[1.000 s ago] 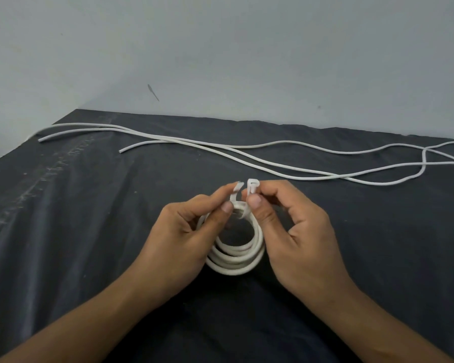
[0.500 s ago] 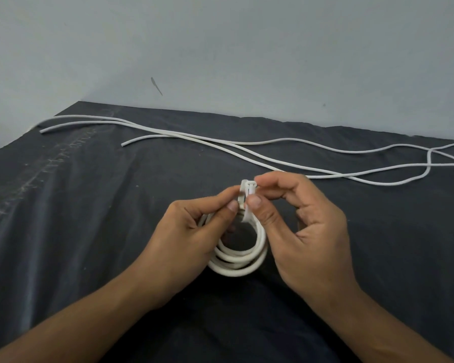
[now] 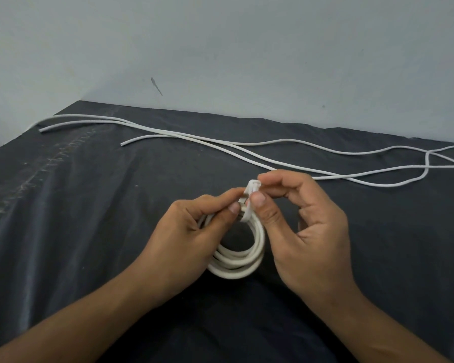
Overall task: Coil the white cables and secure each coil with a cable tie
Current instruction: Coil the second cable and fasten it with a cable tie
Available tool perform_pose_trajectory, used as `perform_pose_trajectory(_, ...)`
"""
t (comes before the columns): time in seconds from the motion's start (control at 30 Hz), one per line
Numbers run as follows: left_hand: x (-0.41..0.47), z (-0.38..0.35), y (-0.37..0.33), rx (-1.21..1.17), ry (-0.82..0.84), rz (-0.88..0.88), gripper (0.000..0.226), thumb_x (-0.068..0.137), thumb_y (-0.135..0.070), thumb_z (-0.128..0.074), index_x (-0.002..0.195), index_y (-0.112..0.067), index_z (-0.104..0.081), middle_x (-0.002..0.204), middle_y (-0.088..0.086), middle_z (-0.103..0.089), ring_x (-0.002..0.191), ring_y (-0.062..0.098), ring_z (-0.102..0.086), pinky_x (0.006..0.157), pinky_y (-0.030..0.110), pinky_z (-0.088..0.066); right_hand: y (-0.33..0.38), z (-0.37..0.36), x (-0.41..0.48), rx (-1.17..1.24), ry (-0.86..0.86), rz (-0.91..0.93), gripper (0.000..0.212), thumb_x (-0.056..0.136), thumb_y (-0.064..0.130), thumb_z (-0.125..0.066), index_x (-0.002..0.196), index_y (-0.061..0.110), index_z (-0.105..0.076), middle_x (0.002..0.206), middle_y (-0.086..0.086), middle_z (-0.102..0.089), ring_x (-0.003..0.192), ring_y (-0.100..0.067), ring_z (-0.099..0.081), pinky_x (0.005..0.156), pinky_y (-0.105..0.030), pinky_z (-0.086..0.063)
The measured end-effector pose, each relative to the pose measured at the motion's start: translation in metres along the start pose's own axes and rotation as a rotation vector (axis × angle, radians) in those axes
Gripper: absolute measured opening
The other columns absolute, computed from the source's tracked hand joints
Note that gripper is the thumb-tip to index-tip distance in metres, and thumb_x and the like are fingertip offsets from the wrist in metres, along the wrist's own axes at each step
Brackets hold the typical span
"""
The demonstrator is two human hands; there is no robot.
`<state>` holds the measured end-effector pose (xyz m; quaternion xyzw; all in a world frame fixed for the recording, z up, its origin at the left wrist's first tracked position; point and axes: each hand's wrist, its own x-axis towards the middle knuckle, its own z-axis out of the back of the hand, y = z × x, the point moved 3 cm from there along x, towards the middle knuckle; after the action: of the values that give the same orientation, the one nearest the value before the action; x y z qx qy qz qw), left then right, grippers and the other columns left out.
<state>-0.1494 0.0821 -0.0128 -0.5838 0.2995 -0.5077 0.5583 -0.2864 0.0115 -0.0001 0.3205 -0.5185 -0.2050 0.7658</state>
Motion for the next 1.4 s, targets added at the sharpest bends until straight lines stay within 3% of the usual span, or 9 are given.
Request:
perform_pose_trajectory(0.23, 0.000, 0.002, 0.005, 0.044, 0.014, 0.028, 0.031, 0.089, -0.030, -0.058, 0.117, -0.034, -0.070, 0.096, -0.002, -0.074, 0.094, 0.005, -0.068, 0.085, 0.022, -0.051, -0.003, -0.001, 0.002, -0.036, 0.097, -0.077, 0.012, 0.092, 0.028, -0.067, 0.101, 0.034, -0.063, 0.093, 0.019, -0.072, 0.094, -0.012, -0.070, 0.094, -0.053, -0.049)
perform_pose_trajectory(0.37, 0.000, 0.003, 0.006, 0.072, 0.028, 0.014, 0.031, 0.094, -0.025, -0.056, 0.120, -0.035, -0.068, 0.106, 0.002, -0.073, 0.104, 0.012, -0.068, 0.096, 0.035, -0.051, -0.007, 0.001, 0.004, -0.064, 0.146, -0.122, 0.009, 0.088, 0.025, -0.070, 0.095, 0.030, -0.066, 0.086, 0.016, -0.069, 0.092, -0.008, -0.068, 0.091, -0.031, -0.052)
perform_pose_trajectory(0.5, 0.000, 0.003, 0.010, 0.100, 0.006, 0.003, 0.034, 0.091, -0.034, -0.054, 0.122, -0.040, -0.064, 0.104, 0.002, -0.072, 0.100, 0.010, -0.068, 0.093, 0.026, -0.052, -0.008, 0.008, 0.007, -0.087, 0.136, -0.112, 0.016, 0.086, 0.018, -0.073, 0.099, 0.027, -0.069, 0.086, 0.013, -0.067, 0.094, -0.008, -0.066, 0.084, -0.009, -0.046)
perform_pose_trajectory(0.57, 0.000, 0.003, 0.011, 0.106, -0.018, -0.002, 0.036, 0.087, -0.040, -0.055, 0.121, -0.044, -0.064, 0.099, 0.002, -0.071, 0.093, 0.008, -0.068, 0.084, 0.015, -0.050, -0.005, 0.010, 0.007, -0.120, 0.140, -0.054, 0.017, 0.086, 0.018, -0.074, 0.100, 0.027, -0.071, 0.088, 0.016, -0.070, 0.095, -0.006, -0.068, 0.087, -0.016, -0.049)
perform_pose_trajectory(0.67, 0.000, 0.002, 0.011, 0.103, -0.058, -0.032, 0.036, 0.081, -0.047, -0.056, 0.116, -0.045, -0.066, 0.087, 0.002, -0.069, 0.080, 0.001, -0.067, 0.072, 0.008, -0.046, -0.001, 0.009, 0.005, -0.256, 0.105, 0.066, 0.013, 0.090, 0.024, -0.072, 0.100, 0.031, -0.073, 0.096, 0.024, -0.072, 0.098, 0.000, -0.068, 0.091, -0.045, -0.048)
perform_pose_trajectory(0.8, 0.000, 0.000, 0.012, 0.101, -0.071, -0.055, 0.040, 0.082, -0.047, -0.056, 0.119, -0.037, -0.067, 0.086, 0.005, -0.069, 0.084, 0.007, -0.068, 0.077, 0.013, -0.049, -0.001, 0.005, 0.004, -0.263, 0.107, 0.116, 0.015, 0.089, 0.019, -0.073, 0.101, 0.027, -0.075, 0.101, 0.020, -0.073, 0.098, -0.003, -0.068, 0.087, -0.051, -0.048)
perform_pose_trajectory(1.07, 0.002, -0.002, 0.010, 0.109, -0.041, -0.096, 0.023, 0.089, -0.038, -0.058, 0.105, -0.037, -0.074, 0.077, 0.004, -0.066, 0.071, 0.002, -0.062, 0.068, 0.012, -0.046, 0.000, 0.007, 0.005, -0.286, 0.125, 0.151, 0.018, 0.092, 0.014, -0.071, 0.108, 0.020, -0.075, 0.096, 0.009, -0.072, 0.090, -0.008, -0.068, 0.084, -0.042, -0.052)
perform_pose_trajectory(1.23, 0.004, 0.000, 0.013, 0.044, -0.072, -0.053, 0.020, 0.087, -0.042, -0.059, 0.095, -0.040, -0.076, 0.089, 0.009, -0.073, 0.087, 0.019, -0.069, 0.077, 0.015, -0.052, -0.011, 0.011, 0.008, -0.225, 0.309, -0.072, 0.022, 0.093, 0.020, -0.067, 0.115, 0.021, -0.066, 0.094, 0.015, -0.071, 0.094, 0.000, -0.066, 0.082, -0.013, -0.051)
perform_pose_trajectory(1.4, 0.004, 0.001, 0.011, 0.016, -0.080, -0.048, 0.018, 0.085, -0.042, -0.060, 0.091, -0.050, -0.074, 0.100, 0.005, -0.074, 0.092, 0.003, -0.069, 0.076, 0.006, -0.047, -0.015, 0.013, 0.011, -0.233, 0.424, -0.151, 0.019, 0.093, 0.022, -0.068, 0.111, 0.025, -0.071, 0.101, 0.015, -0.072, 0.098, 0.001, -0.065, 0.080, -0.020, -0.052)
